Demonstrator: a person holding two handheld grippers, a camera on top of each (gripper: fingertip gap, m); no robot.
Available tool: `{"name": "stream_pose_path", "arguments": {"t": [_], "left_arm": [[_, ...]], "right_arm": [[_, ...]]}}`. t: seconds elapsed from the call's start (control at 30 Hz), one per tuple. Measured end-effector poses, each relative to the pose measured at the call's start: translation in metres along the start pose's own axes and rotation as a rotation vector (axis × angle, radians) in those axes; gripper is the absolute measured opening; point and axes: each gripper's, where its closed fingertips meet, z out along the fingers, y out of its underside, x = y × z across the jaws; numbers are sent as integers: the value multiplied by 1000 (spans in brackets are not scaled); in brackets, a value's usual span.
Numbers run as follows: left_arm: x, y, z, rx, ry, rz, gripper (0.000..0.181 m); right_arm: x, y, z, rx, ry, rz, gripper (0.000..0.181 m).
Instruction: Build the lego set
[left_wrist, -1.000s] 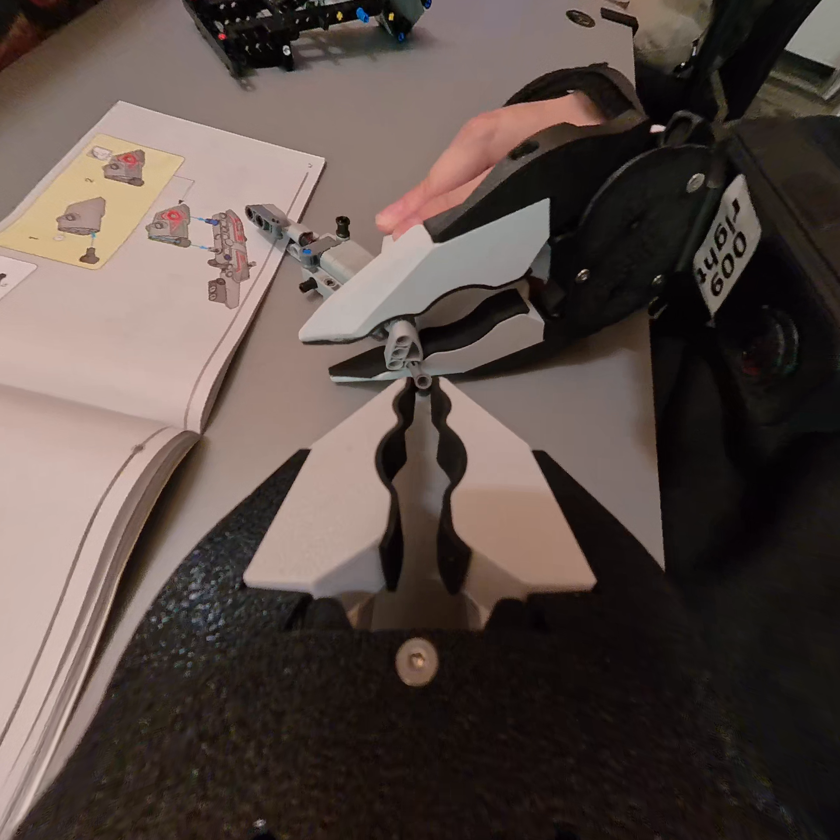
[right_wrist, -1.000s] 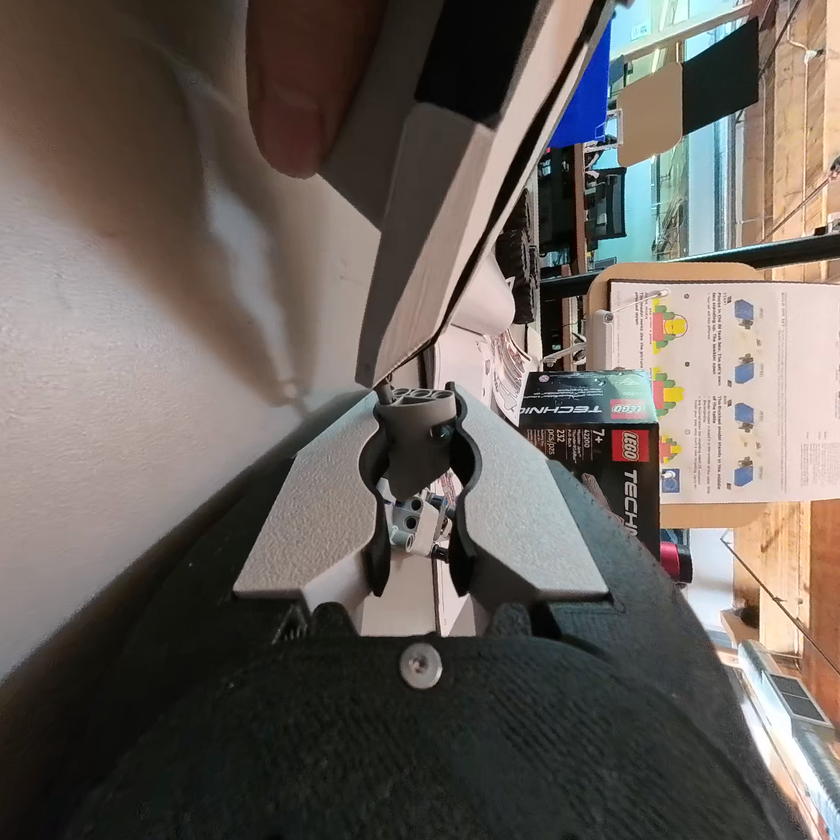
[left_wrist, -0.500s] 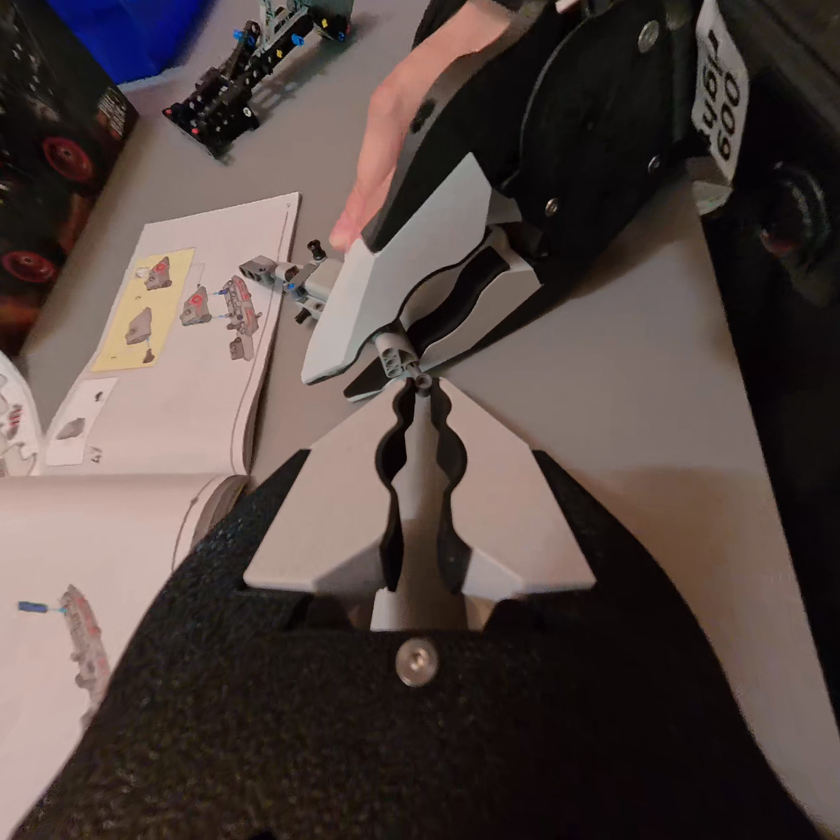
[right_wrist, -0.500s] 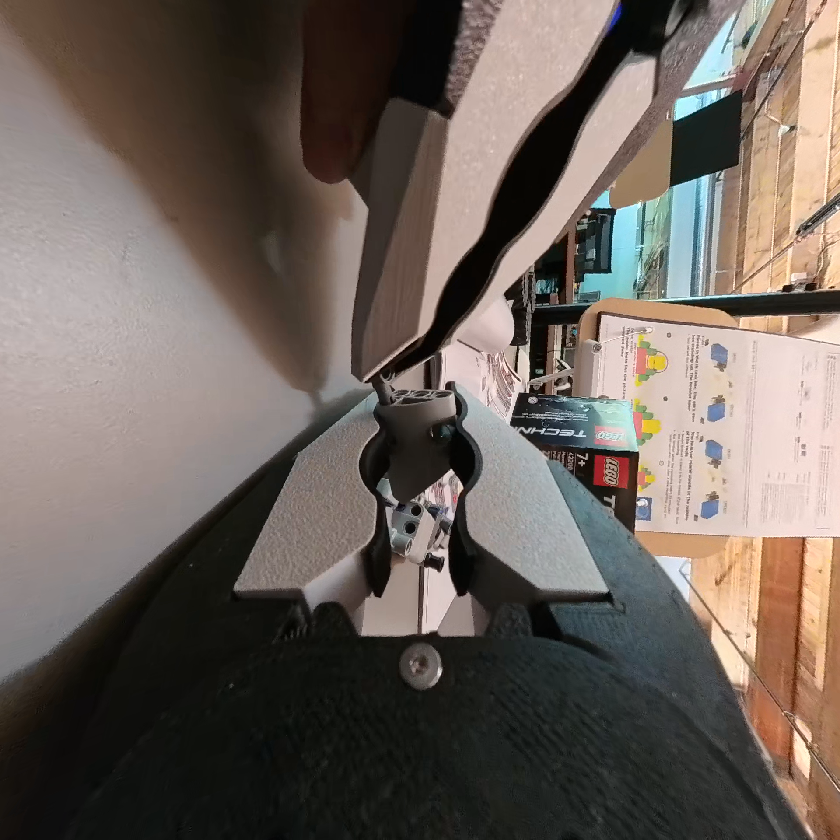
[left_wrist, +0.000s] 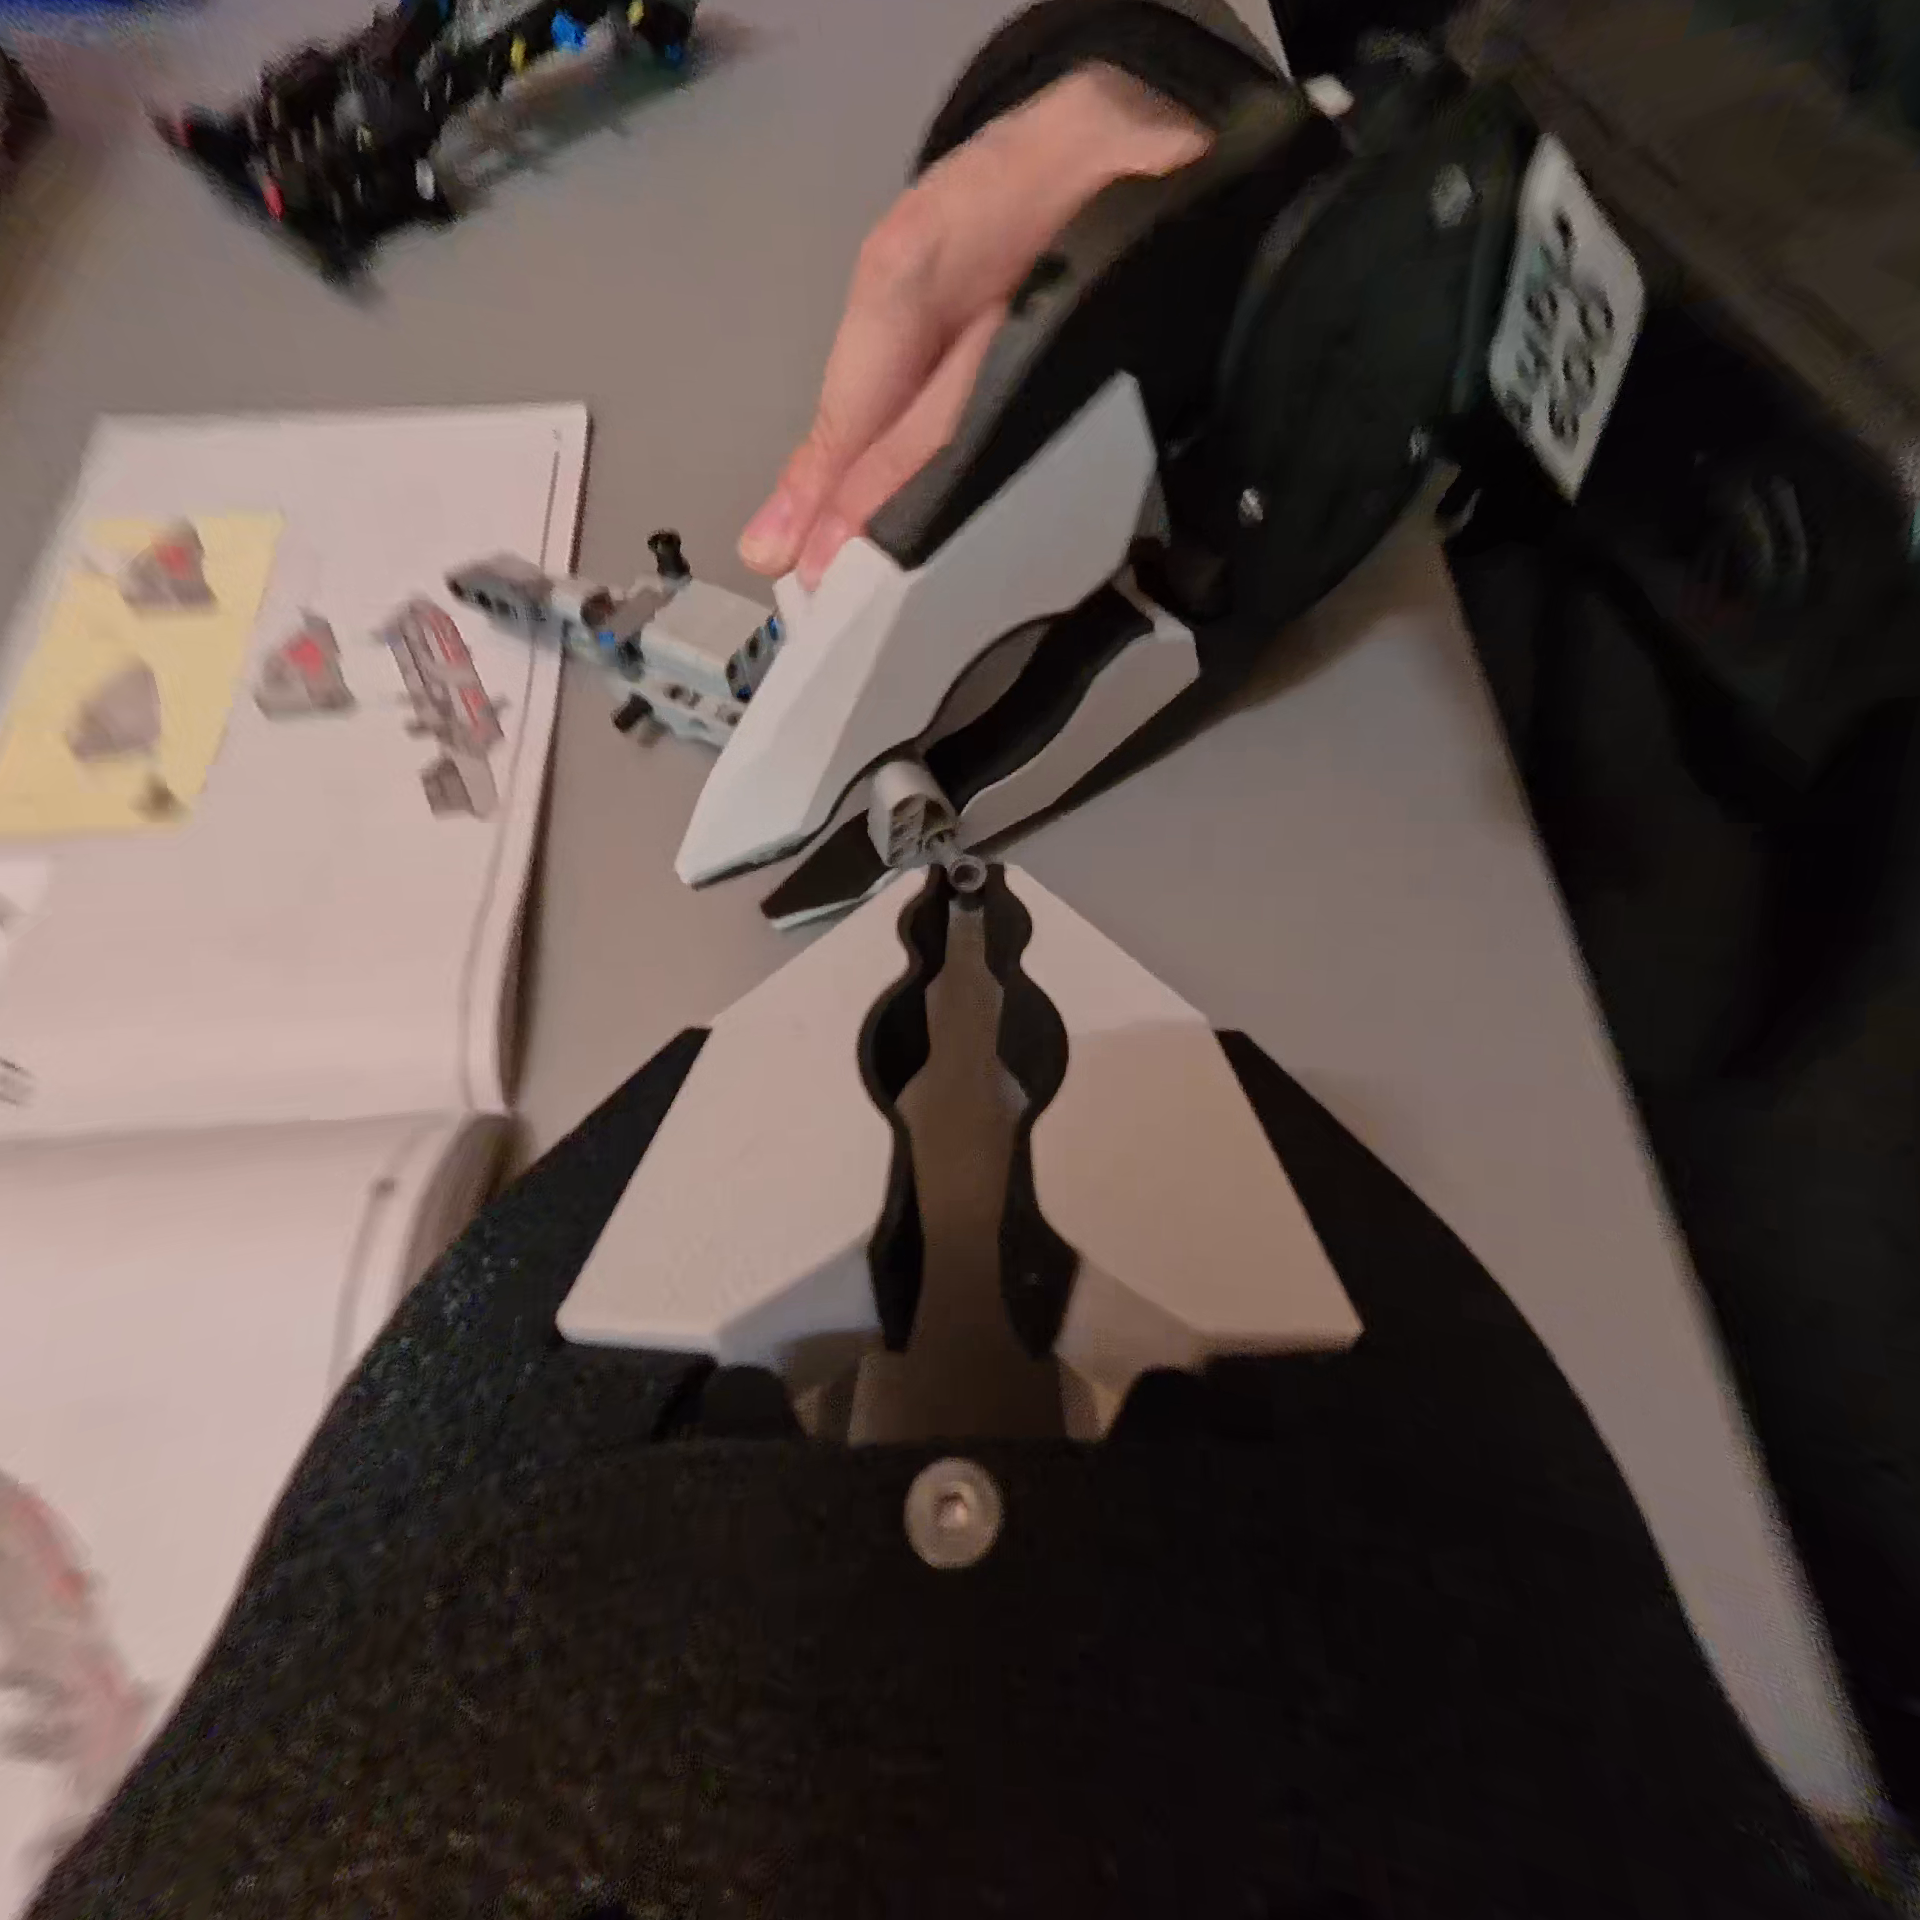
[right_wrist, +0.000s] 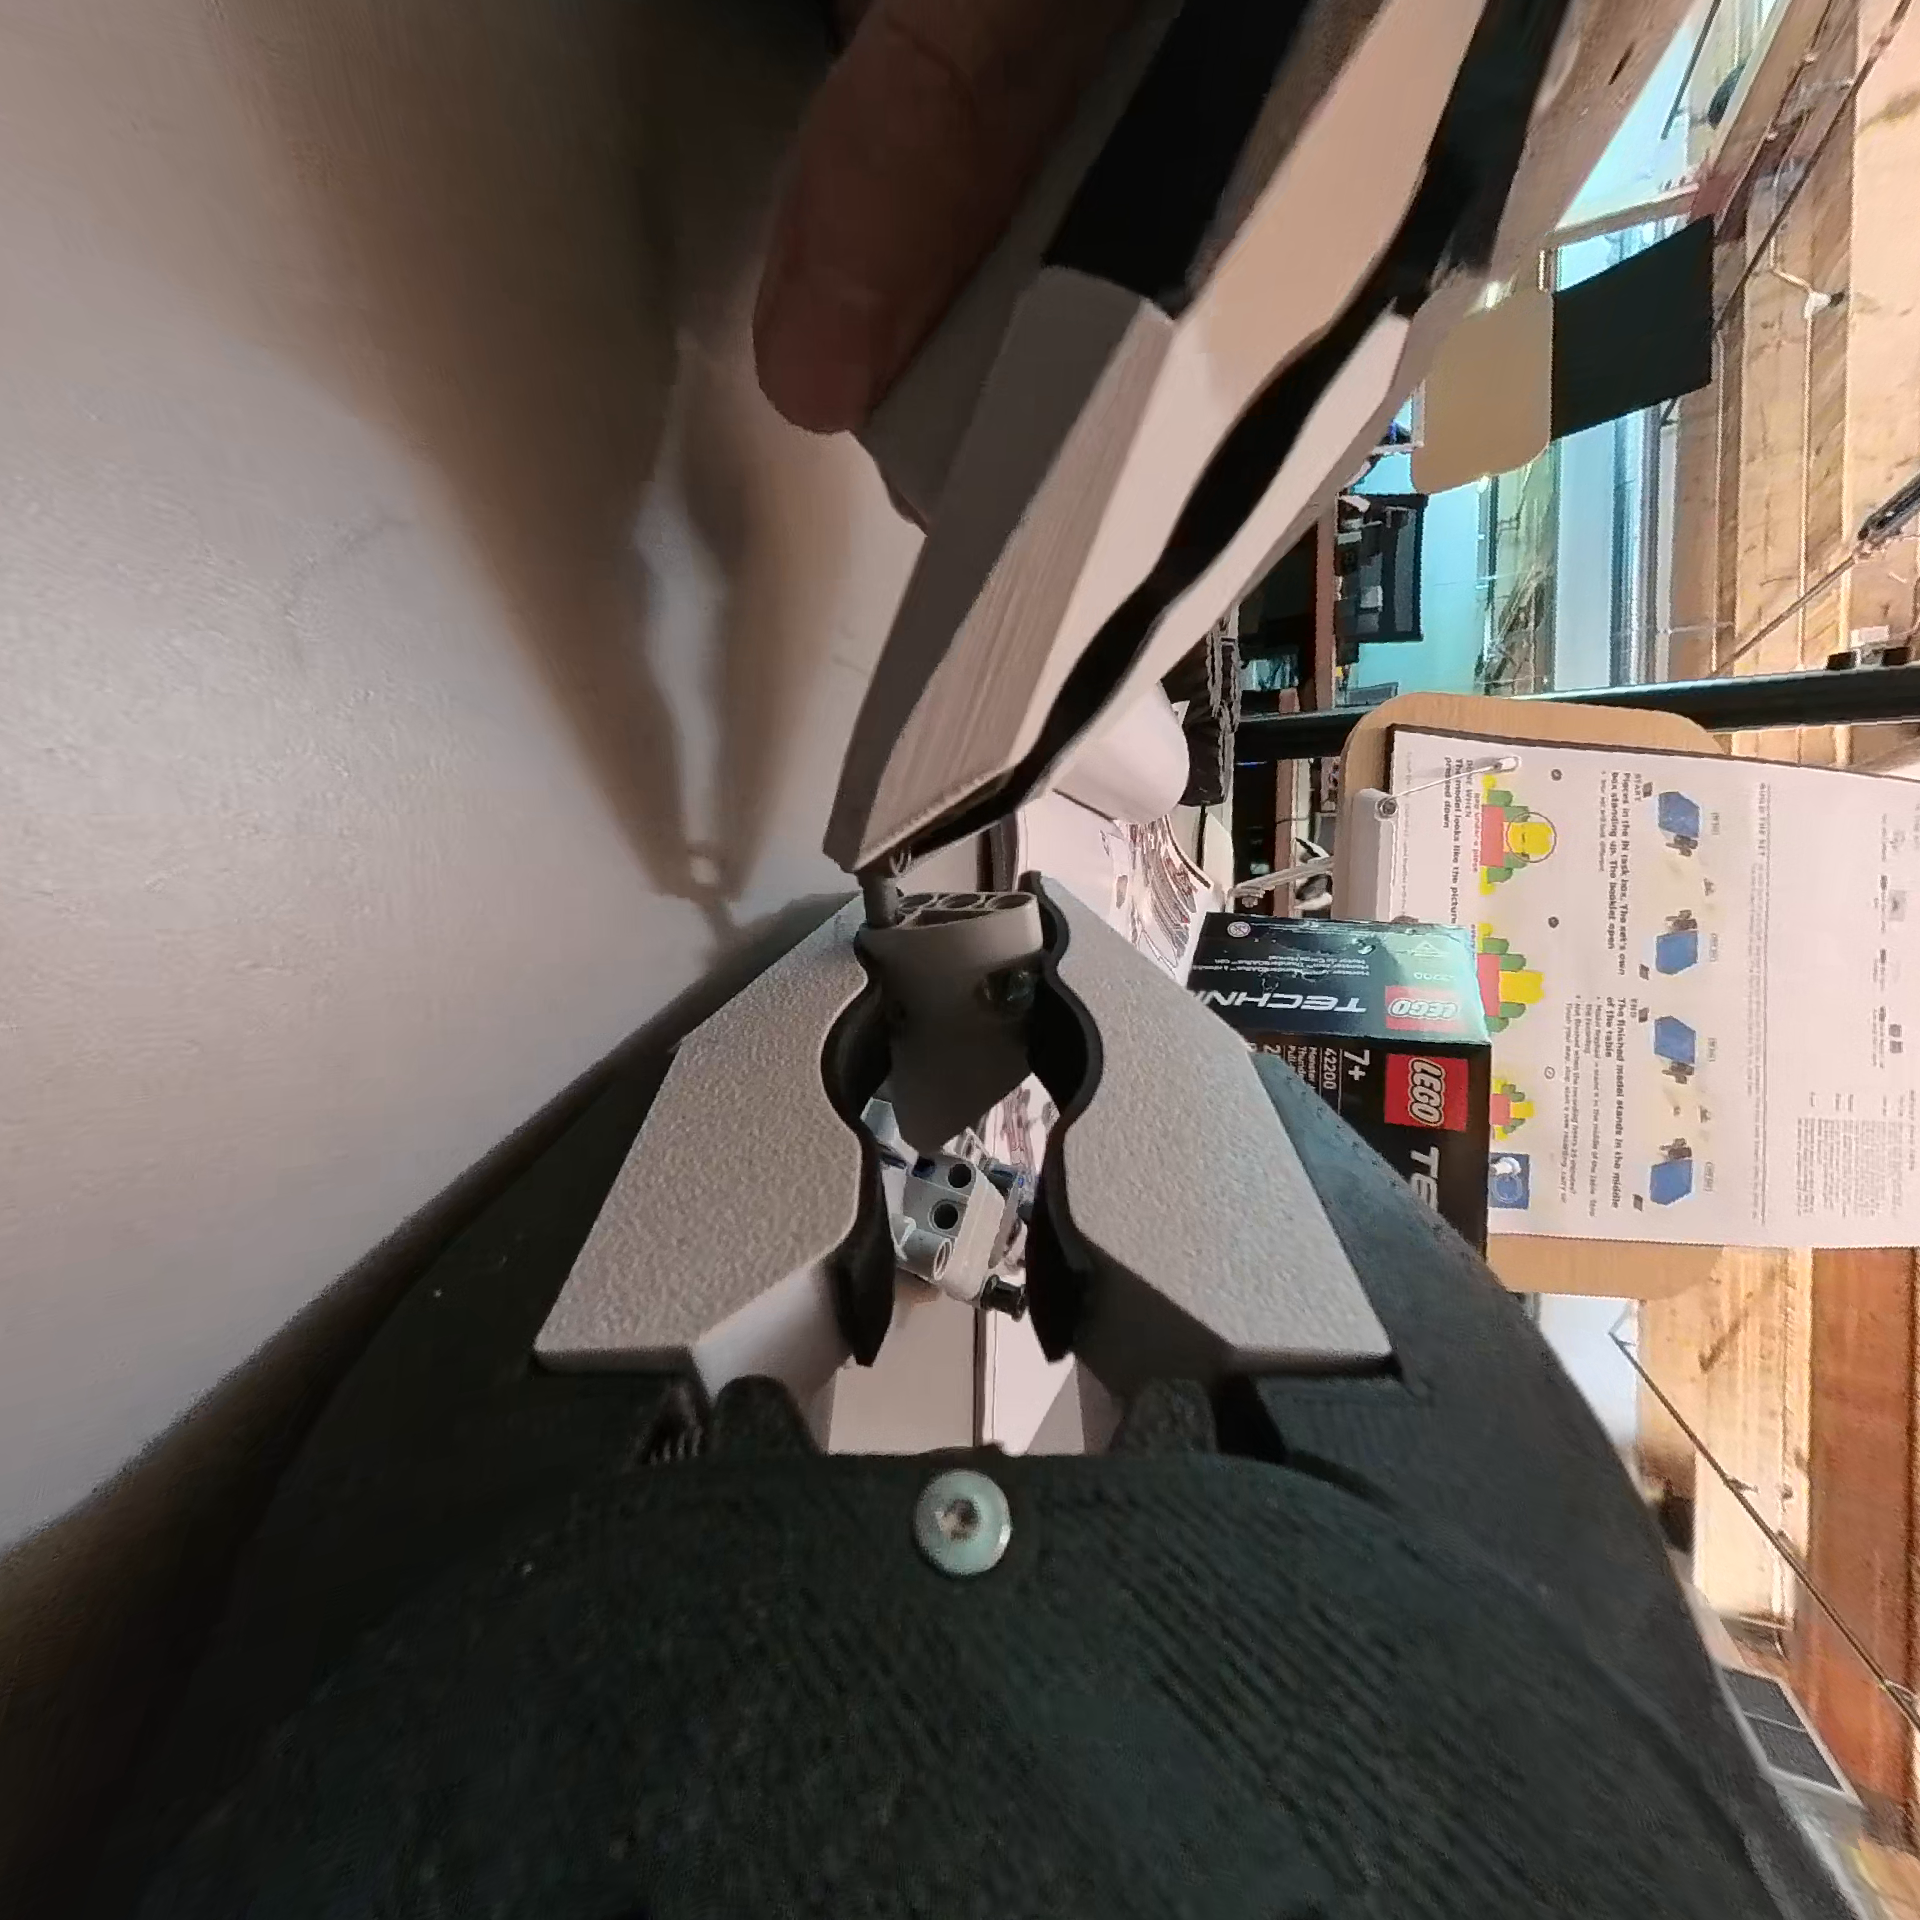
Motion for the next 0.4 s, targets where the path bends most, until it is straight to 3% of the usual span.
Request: {"name": "stream_pose_path", "arguments": {"t": [0.03, 0.17, 0.4], "left_arm": [[-3, 0, 0, 0, -56, 116, 5], [-5, 0, 0, 3, -121, 155, 5], [-9, -1, 0, 2, -169, -69, 5]], "right_arm": [[0, 0, 0, 8, -7, 7, 22], [0, 0, 0, 6, -3, -3, 21], [2, 6, 3, -62, 14, 34, 23]]}}
